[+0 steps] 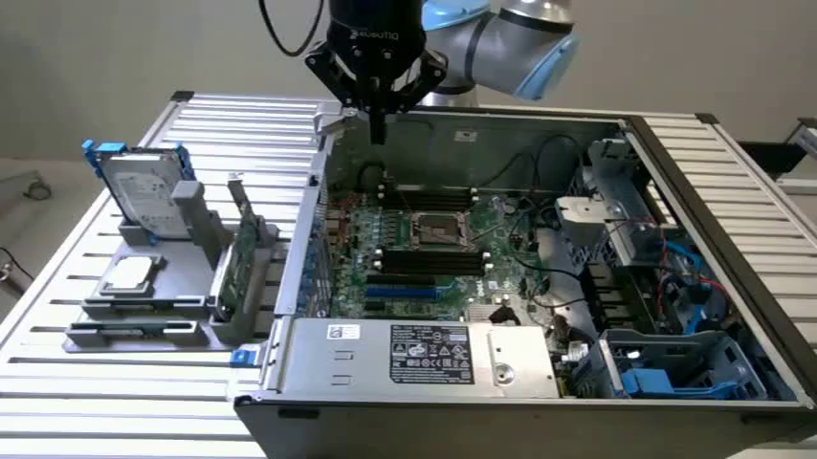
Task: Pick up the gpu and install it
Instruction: 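Reach for the gpu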
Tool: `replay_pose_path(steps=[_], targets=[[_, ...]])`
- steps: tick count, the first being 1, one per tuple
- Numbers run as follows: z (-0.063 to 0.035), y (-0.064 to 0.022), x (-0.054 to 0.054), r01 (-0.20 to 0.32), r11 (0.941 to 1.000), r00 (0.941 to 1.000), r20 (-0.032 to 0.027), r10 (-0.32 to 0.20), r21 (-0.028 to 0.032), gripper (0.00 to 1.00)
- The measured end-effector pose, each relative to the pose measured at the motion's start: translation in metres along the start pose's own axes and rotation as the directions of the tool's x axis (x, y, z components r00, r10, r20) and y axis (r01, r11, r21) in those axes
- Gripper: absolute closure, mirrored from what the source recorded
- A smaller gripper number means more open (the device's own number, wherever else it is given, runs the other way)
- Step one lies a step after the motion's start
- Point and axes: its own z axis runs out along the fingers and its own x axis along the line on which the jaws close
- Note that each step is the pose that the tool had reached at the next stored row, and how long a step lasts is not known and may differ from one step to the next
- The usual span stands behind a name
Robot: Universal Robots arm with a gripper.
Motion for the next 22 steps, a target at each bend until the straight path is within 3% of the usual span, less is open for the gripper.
replay_pose_path(steps=[13, 22], targets=[[0.0000, -0.0001, 0.001, -0.006, 1.0000, 1.0000, -0.0003, 0.006, 0.0003, 0.89], [0.0007, -0.0059, 0.040, -0.006, 1.0000, 1.0000, -0.0035, 0.006, 0.0007, 0.89]])
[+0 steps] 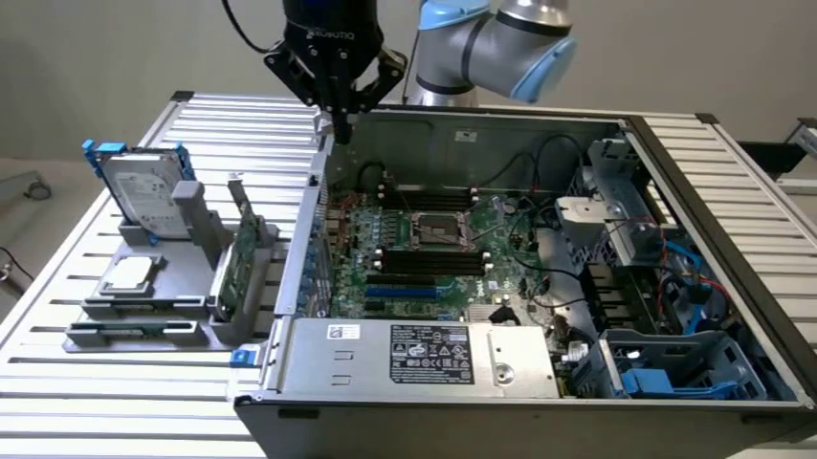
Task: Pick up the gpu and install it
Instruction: 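Reach for the gpu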
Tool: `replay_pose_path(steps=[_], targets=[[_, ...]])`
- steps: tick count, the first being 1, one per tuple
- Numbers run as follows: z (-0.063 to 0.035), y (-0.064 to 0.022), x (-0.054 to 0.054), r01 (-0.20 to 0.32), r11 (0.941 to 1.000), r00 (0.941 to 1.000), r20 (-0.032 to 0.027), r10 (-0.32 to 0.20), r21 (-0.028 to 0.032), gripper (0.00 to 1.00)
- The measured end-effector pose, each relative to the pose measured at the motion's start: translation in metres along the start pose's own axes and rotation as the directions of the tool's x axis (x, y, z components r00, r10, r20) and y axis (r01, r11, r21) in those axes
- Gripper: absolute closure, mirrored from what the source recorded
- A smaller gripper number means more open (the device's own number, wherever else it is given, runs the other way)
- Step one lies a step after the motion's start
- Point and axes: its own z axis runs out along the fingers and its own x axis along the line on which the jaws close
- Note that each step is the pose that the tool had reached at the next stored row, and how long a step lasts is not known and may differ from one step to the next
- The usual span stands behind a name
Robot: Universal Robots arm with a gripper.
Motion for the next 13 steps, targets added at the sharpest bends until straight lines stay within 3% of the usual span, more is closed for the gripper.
replay_pose_path(steps=[6, 13], targets=[[0.0034, -0.0043, 0.027, 0.000, 1.0000, 1.0000, -0.0093, 0.000, 0.0014, 0.89], [0.0111, -0.0094, 0.058, 0.000, 1.0000, 1.0000, -0.0096, 0.000, 0.0040, 0.89]])
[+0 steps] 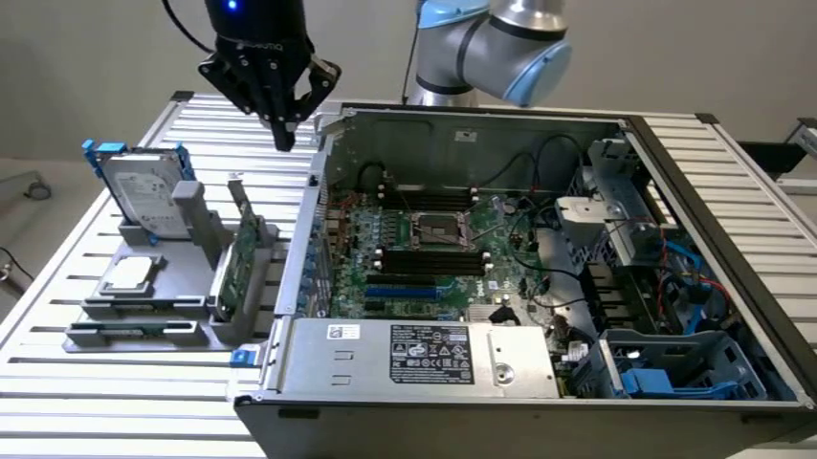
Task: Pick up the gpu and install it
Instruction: 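Reach for the gpu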
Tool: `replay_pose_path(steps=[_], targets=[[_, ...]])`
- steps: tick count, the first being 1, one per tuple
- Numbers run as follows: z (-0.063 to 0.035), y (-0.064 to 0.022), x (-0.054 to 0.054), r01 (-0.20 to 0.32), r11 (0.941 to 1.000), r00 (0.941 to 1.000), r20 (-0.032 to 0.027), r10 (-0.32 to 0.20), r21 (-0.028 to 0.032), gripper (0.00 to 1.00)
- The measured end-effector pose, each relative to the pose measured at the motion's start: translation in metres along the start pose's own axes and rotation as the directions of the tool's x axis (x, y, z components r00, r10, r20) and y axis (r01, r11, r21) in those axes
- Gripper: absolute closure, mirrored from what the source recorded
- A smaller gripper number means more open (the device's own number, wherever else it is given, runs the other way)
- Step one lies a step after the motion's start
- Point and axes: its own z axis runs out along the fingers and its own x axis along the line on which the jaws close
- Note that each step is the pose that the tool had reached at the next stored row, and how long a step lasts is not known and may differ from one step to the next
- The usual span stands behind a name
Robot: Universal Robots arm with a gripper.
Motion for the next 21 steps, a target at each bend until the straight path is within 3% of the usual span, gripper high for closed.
replay_pose_path(steps=[10, 14, 17, 21], targets=[[0.0104, -0.0073, 0.045, 0.002, 1.0000, 1.0000, 0.0012, -0.002, 0.0087, 0.89], [0.0128, -0.0090, 0.056, 0.009, 0.9998, 1.0000, 0.0020, -0.009, 0.0169, 0.89], [0.0130, -0.0091, 0.056, 0.033, 0.9991, 0.9994, -0.0032, -0.033, 0.0272, 0.89], [0.0131, -0.0091, 0.056, 0.083, 0.9952, 0.9966, -0.0120, -0.082, 0.0515, 0.89]])
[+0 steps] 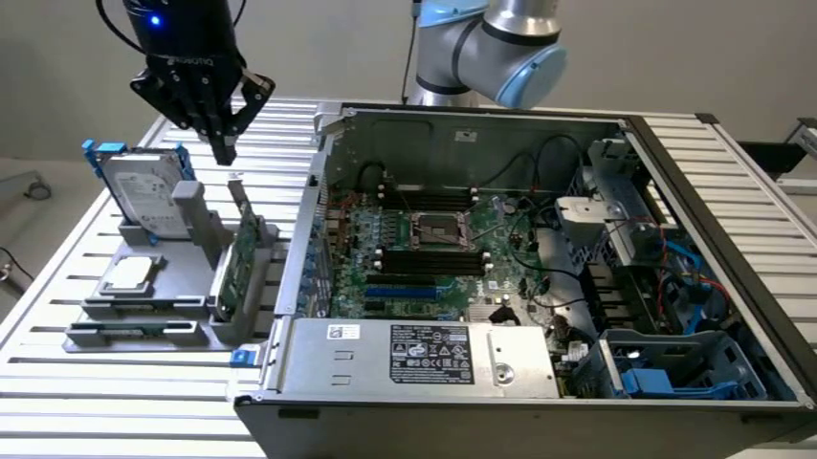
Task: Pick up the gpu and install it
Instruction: 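Reach for the gpu, then pick up the gpu and move the gpu toward the slot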
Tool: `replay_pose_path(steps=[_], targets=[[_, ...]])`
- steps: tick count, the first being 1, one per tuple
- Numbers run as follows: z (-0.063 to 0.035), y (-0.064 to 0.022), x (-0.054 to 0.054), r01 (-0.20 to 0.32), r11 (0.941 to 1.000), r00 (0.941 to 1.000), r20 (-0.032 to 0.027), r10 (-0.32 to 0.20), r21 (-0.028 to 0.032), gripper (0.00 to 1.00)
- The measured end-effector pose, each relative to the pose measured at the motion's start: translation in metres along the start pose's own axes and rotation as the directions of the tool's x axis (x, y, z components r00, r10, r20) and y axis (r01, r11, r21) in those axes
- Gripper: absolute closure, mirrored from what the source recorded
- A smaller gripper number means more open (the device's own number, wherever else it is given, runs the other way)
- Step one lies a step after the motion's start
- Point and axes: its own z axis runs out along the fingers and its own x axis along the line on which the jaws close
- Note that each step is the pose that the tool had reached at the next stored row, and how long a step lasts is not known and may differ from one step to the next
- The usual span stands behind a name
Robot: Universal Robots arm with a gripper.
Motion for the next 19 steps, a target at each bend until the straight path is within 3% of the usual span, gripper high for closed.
replay_pose_path(steps=[2, 6, 19], targets=[[0.0002, -0.0001, 0.000, 0.022, 0.9997, 0.9997, -0.0020, -0.022, 0.0116, 0.89], [0.0030, -0.0006, 0.009, 0.038, 0.9991, 0.9993, -0.0018, -0.038, 0.0196, 0.89], [0.0031, -0.0007, 0.011, 0.040, 0.9990, 0.9992, -0.0017, -0.040, 0.0204, 0.89]])
